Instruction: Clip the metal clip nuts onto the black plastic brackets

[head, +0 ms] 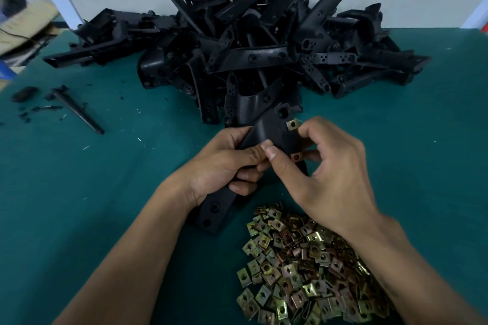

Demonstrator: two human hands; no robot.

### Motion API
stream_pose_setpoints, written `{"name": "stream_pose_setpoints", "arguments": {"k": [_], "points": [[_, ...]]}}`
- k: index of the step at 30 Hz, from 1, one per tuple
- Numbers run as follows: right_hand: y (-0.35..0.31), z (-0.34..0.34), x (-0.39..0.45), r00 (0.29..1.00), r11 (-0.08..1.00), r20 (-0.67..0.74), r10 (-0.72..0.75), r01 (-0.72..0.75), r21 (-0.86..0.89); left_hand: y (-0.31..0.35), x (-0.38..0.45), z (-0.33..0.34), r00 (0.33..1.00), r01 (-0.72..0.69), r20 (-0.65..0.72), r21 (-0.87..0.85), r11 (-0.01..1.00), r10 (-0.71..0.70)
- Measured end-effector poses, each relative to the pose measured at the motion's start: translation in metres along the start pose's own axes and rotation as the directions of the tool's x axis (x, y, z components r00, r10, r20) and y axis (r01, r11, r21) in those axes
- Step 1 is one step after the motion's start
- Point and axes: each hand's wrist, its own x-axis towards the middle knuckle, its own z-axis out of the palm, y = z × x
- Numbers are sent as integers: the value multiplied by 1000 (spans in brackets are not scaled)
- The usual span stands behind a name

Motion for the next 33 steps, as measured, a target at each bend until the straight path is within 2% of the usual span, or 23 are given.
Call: {"name": "stream_pose_setpoints", "arguments": {"k": [3,10,16,22,24,26,28,31,33], "points": [[-2,0,0,998,998,3,55,-55,9,1,0,0,1000,0,8,2,1000,-1],[-1,0,0,999,998,-40,-15,17,56,1,1,3,1000,-27,5,27,999,27],[4,-8,5,995,988,96,-36,21,150,1,1,2,999,-35,6,37,999,35],[5,-5,3,995,987,93,-19,4,161,-1,2,-1,999,-48,7,11,999,48],[6,-6,4,991,988,131,17,-36,150,-2,3,-2,999,-52,-6,10,999,52],[4,-10,6,974,995,220,61,-76,59,0,4,1,993,-83,-90,-59,995,78],[-1,-18,6,950,990,280,142,-141,-25,7,5,8,961,-203,-222,-160,966,165],[-26,-31,-9,893,941,333,302,-336,49,23,4,36,866,-437,-379,-261,860,325],[-48,-37,-34,895,919,276,352,-386,81,26,7,72,846,-473,-422,-311,825,326]]}}
